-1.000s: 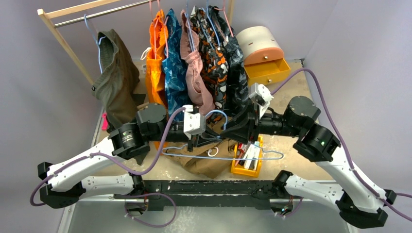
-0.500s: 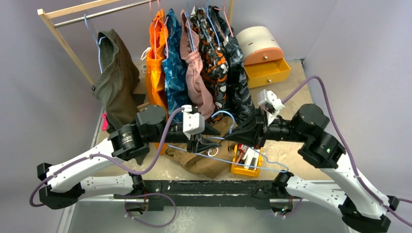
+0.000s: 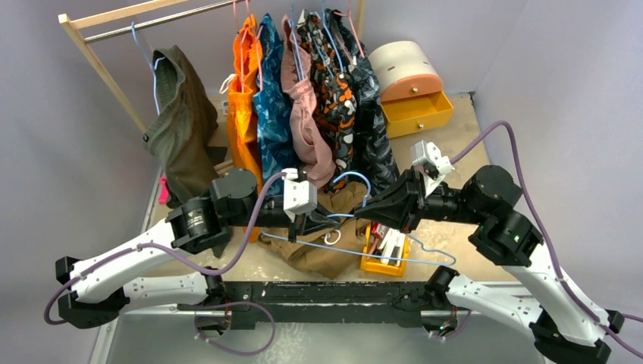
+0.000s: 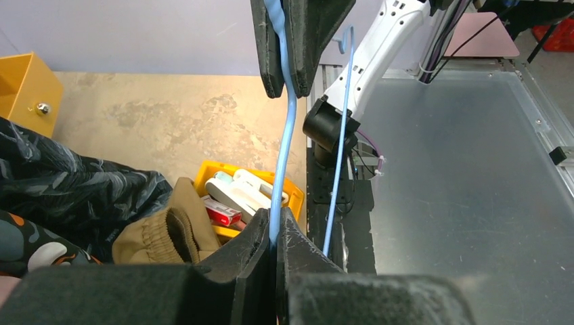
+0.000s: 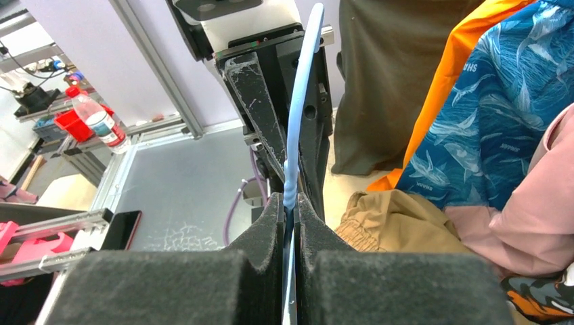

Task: Place the shorts on the hanger
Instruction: Hang the shorts on the hanger.

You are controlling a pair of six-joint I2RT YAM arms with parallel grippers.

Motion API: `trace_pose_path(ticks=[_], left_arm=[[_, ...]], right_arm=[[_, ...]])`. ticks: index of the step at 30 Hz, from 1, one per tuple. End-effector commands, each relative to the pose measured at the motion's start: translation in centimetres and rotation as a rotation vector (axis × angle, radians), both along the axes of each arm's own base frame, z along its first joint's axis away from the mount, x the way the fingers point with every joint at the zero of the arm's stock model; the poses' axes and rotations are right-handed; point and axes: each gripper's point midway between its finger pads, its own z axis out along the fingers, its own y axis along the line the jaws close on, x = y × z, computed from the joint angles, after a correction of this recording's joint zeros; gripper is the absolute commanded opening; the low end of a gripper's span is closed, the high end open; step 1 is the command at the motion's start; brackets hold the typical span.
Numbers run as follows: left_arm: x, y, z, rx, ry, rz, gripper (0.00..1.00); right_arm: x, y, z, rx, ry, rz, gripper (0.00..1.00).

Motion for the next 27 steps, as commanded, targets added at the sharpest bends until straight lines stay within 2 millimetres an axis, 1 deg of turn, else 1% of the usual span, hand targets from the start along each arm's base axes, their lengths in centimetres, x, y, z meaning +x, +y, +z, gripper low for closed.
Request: trace_pose_path(ticks=[1, 3, 4, 7, 10, 15, 19, 20, 25, 27], left_arm=[[0.86, -0.28, 2.77, -0.092, -0.026, 0.042, 0.0], [0.73, -0.34, 2.85, -0.093, -0.023, 0.034, 0.0], [0.69, -0.41, 2.84, -0.092, -0.021, 0.03, 0.0], [0.58, -0.59, 3.0, -0.097, -0.013, 0.021, 0.0], [0.59, -0.79, 3.1, -0.097, -0.007, 0.019, 0.0], [0.45, -1.05, 3.26, -0.1, 0.004, 0.007, 0.0], [0.45, -1.22, 3.07, -0.096, 0.009, 0.004, 0.0], [0.47, -1.19, 3.14, -0.097, 0.009, 0.005, 0.0], [0.47, -1.11, 3.22, -0.099, 0.004, 0.006, 0.0], [0.43, -1.07, 3.13, -0.096, 0.003, 0.005, 0.0]], right_arm=[[-0.42, -0.04, 0.19, -0.035, 0.011, 0.019, 0.09], [-0.49, -0.23, 0.04, -0.048, 0.018, 0.015, 0.22], [-0.56, -0.34, 0.09, -0.05, 0.019, 0.013, 0.26], [-0.7, -0.5, -0.03, -0.062, 0.029, 0.014, 0.33], [-0.68, -0.45, -0.18, -0.077, 0.032, 0.017, 0.35], [-0.59, -0.34, -0.07, -0.083, 0.032, 0.019, 0.33], [-0.62, -0.18, 0.19, -0.071, 0.024, 0.028, 0.33], [-0.65, -0.13, 0.24, -0.066, 0.023, 0.031, 0.31], [-0.57, 0.34, 0.05, -0.063, 0.037, 0.046, 0.13], [-0.57, 0.44, -0.01, -0.063, 0.039, 0.051, 0.06]])
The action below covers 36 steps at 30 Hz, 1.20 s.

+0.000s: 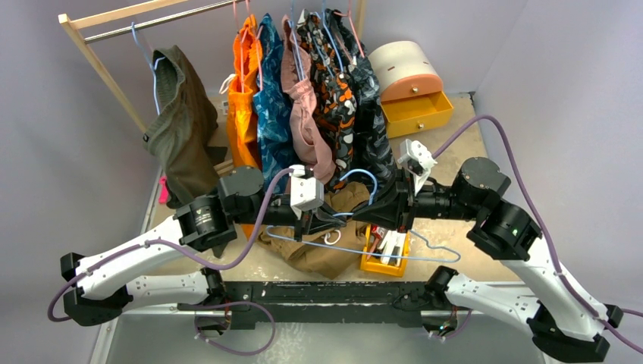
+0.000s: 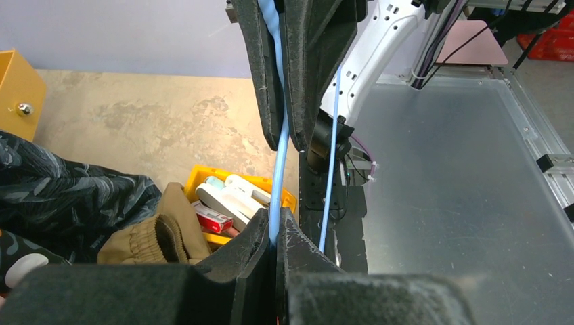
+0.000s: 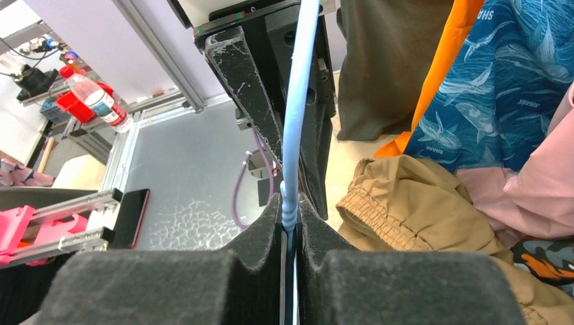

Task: Place the shorts on the hanger
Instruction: Hang the shorts on the hanger.

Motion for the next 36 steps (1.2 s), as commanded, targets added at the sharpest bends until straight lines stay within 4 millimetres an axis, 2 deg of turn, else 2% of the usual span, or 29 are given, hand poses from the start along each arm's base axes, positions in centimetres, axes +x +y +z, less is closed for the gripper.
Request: trace_pose_path(ticks=[1, 3, 7, 10, 13, 16, 22, 23, 25, 28, 31, 36], left_arm=[[0.3, 0.0, 3.3, -0.091, -0.032, 0.019, 0.0], [0.3, 0.1, 3.2, -0.088, -0.032, 0.018, 0.0], [0.3, 0.1, 3.0, -0.083, -0.033, 0.02, 0.0], [0.4, 0.1, 3.1, -0.085, -0.036, 0.022, 0.0], [0.4, 0.1, 3.2, -0.086, -0.037, 0.026, 0.0], [0.5, 0.2, 3.1, -0.083, -0.037, 0.029, 0.0], [1.0, 0.5, 3.3, -0.087, -0.05, 0.068, 0.0], [1.3, 0.6, 3.4, -0.086, -0.05, 0.085, 0.11], [1.9, 1.0, 3.6, -0.089, -0.038, 0.134, 0.48], [3.3, 2.5, 4.2, -0.107, 0.0, 0.257, 0.59], [4.6, 5.3, 4.6, -0.147, 0.056, 0.413, 0.66], [6.1, 10.6, 4.2, -0.271, 0.276, 0.682, 0.71]], right_arm=[[-0.7, 0.4, 1.8, 0.058, -0.038, 0.052, 0.05], [-0.7, 0.5, 1.9, 0.064, -0.038, 0.052, 0.06], [-0.6, 0.6, 2.1, 0.073, -0.043, 0.055, 0.25], [-0.5, 0.8, 2.1, 0.073, -0.042, 0.055, 0.25], [-0.5, 0.9, 1.9, 0.075, -0.038, 0.064, 0.19], [-0.5, 1.1, 1.5, 0.067, -0.029, 0.071, 0.01], [-0.1, 0.6, 1.4, 0.059, -0.033, 0.027, 0.0], [0.3, 0.4, 1.6, 0.065, -0.042, -0.003, 0.0], [1.4, -0.2, 2.2, 0.083, -0.065, -0.09, 0.0], [3.4, -1.5, 3.4, 0.129, -0.101, -0.242, 0.0], [4.9, -2.9, 3.4, 0.13, -0.099, -0.366, 0.0], [5.5, -5.3, 3.1, 0.128, -0.119, -0.482, 0.0]])
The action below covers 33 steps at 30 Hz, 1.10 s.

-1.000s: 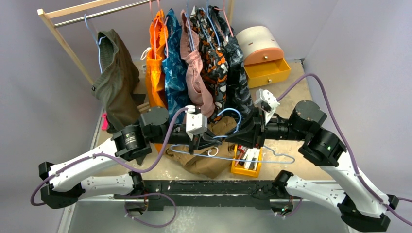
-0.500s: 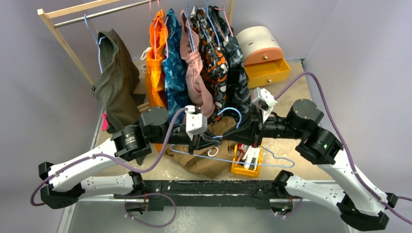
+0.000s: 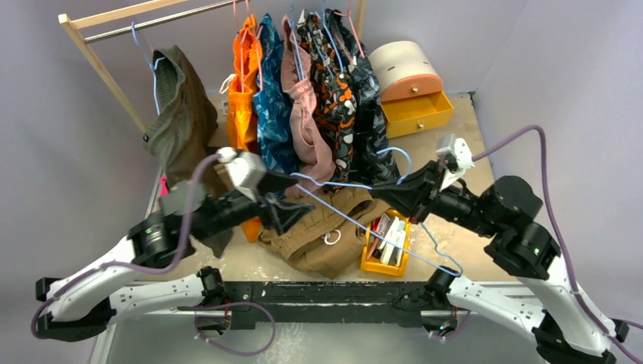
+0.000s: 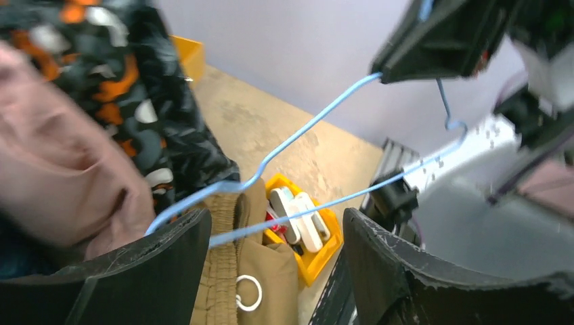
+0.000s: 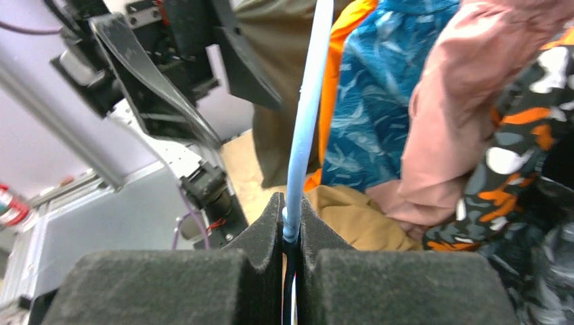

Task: Place the shorts on the hanger
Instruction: Hang the shorts on the hanger.

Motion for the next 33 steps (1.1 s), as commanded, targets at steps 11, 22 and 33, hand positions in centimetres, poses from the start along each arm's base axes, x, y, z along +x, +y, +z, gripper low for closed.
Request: trace_pose_path(ticks=[11, 22, 33], left_arm=[[2.5, 3.6, -10.1, -0.133, 0.62, 0.429, 0.76], [3.0, 3.2, -16.9, 0.045, 0.704, 0.529, 0.72], [2.0, 5.1, -22.0, 0.284, 0.729, 0.595, 0.7]], right_arm=[[1.4, -6.2, -1.9, 0.086, 0.038, -0.313, 0.0], [2.9, -6.2, -6.1, -0.015, 0.122, -0.388, 0.0], [4.5, -4.8, -8.4, -0.101, 0.136, -0.394, 0.0]])
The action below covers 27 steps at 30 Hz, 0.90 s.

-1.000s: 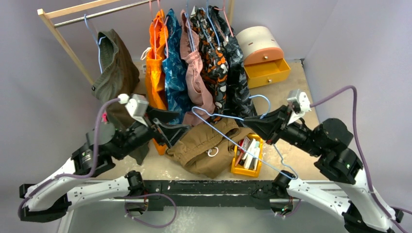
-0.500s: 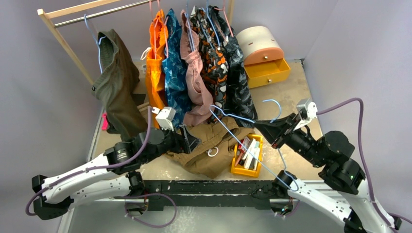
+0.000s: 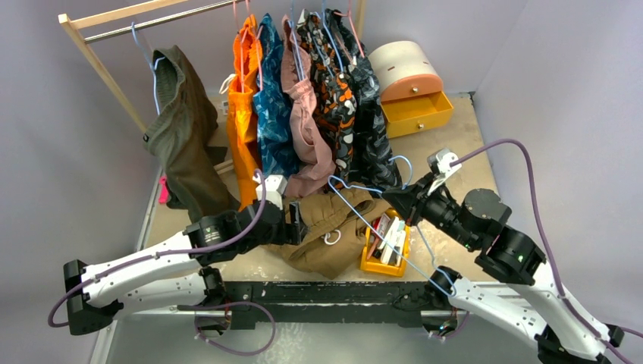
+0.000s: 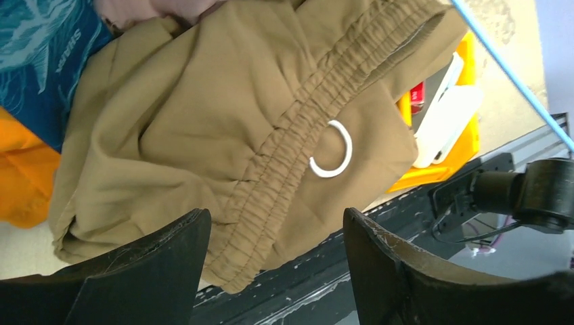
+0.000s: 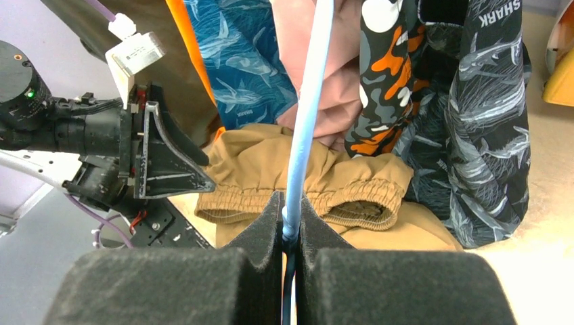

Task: Place the shorts on the hanger
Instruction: Hang the shorts on the hanger.

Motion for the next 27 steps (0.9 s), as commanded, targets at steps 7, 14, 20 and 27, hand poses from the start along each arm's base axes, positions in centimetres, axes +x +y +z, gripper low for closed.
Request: trace_pose_path(ticks=[7, 14, 20, 27], left_arm=[[-2.9, 3.2, -0.7, 0.308, 0.061, 0.049, 0.72], [-6.8, 1.1, -3.4, 0.398, 0.076, -0.007, 0.77], [-5.8, 1.5, -5.9, 0.366, 0.042, 0.087, 0.77], [-3.6, 2.2, -7.7, 0.325, -0.046, 0.239, 0.76]], right_arm=[[0.3, 0.4, 0.4, 0.016, -0.029, 0.005, 0.0], [0.8, 1.0, 0.2, 0.006, -0.035, 0.013, 0.0], [0.9, 1.2, 0.4, 0.01, -0.045, 0.015, 0.0], [0.8, 1.1, 0.7, 0.018, -0.057, 0.017, 0.0]])
